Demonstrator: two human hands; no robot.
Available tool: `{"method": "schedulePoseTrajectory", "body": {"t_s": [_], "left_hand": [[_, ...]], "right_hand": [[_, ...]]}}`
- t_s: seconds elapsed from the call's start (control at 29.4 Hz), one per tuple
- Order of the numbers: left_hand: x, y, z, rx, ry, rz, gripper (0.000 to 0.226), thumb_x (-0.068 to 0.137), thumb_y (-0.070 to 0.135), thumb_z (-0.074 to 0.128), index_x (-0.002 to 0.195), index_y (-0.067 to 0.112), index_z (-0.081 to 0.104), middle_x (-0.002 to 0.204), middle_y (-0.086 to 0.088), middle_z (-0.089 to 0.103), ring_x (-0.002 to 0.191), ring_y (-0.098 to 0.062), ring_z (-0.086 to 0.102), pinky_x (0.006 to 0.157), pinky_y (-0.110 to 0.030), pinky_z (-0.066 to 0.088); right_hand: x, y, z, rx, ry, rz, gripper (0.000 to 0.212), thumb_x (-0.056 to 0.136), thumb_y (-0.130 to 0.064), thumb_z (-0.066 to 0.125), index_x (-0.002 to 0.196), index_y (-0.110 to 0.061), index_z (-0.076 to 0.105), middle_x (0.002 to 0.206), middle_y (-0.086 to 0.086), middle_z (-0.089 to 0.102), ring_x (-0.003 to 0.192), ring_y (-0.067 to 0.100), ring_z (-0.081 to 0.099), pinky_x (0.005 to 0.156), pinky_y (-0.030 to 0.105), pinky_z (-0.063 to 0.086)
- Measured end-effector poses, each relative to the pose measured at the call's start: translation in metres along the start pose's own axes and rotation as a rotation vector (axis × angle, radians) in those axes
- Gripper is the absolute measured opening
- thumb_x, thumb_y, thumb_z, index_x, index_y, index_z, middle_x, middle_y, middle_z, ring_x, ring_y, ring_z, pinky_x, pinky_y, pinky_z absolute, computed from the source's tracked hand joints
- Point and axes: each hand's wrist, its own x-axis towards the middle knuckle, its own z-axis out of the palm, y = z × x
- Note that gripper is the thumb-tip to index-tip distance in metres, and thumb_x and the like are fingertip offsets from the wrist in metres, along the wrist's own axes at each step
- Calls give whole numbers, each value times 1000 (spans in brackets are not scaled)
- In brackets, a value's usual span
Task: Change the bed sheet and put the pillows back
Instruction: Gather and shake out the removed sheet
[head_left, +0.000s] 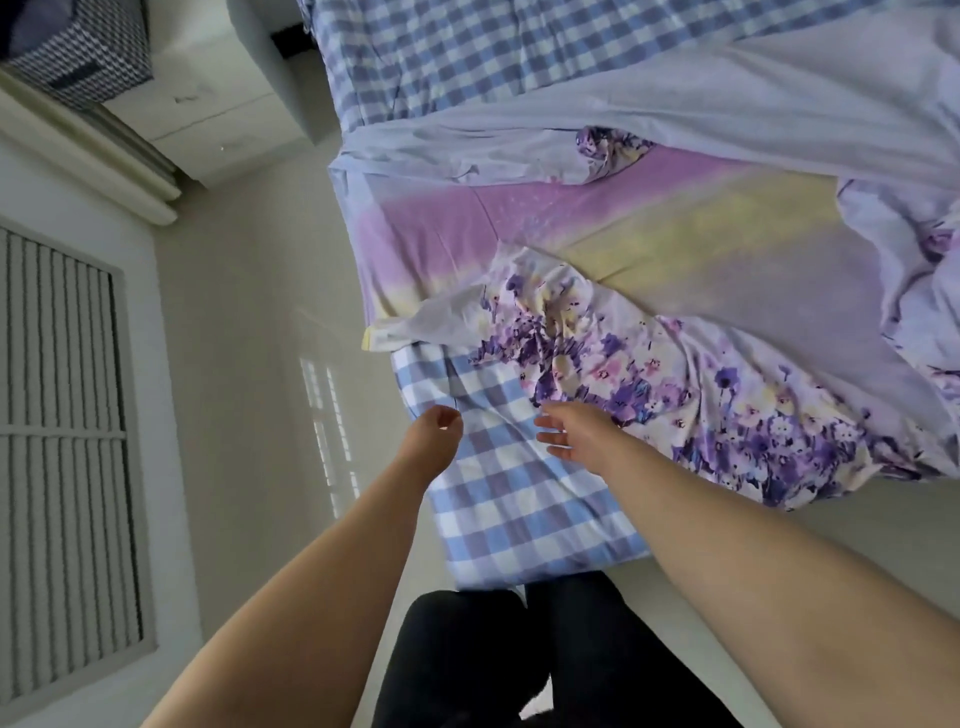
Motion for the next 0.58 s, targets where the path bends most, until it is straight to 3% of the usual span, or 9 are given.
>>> {"method": "schedulePoseTrajectory", "body": {"t_s": [0.14, 0.24, 0.34, 0.44, 0.58], "left_hand": [[61, 11, -14, 100, -135, 25, 17, 92, 27, 50, 105, 25, 61, 100, 2, 59, 73, -11, 57, 62, -22, 46], [91, 24, -13, 166, -224, 41, 32, 90, 12, 44, 114, 25, 61, 119, -15, 61, 102, -33, 60, 81, -34, 51], [141, 32, -13, 268, -377, 133, 45, 87, -2, 41, 121, 20, 59, 131, -26, 52, 94, -41, 59, 73, -38, 51], [184, 28, -12, 424, -542, 210, 52, 86, -6, 40, 128, 20, 56, 141, -21, 44, 114, -42, 53, 82, -41, 50], [230, 26, -9, 494, -660, 267, 53, 86, -10, 36, 130, 13, 56, 145, -17, 37, 72, -27, 55, 50, -20, 45]], "right_hand": [[33, -9, 21, 115, 38, 44, 19, 95, -18, 54, 113, -11, 57, 89, 2, 67, 74, 19, 62, 64, 28, 47], [40, -13, 26, 182, 87, 49, 18, 96, -21, 53, 111, -12, 58, 95, 1, 68, 78, 18, 63, 65, 28, 48], [67, -20, 46, 317, 207, 40, 13, 97, -22, 51, 103, -14, 59, 111, 4, 67, 79, 17, 62, 70, 29, 48], [87, -24, 76, 452, 305, 29, 25, 98, -22, 49, 120, -12, 56, 121, 8, 64, 96, 22, 63, 84, 34, 48], [100, -17, 114, 625, 336, 76, 26, 98, -23, 50, 121, -11, 54, 123, 9, 62, 103, 24, 60, 91, 35, 46]]}}
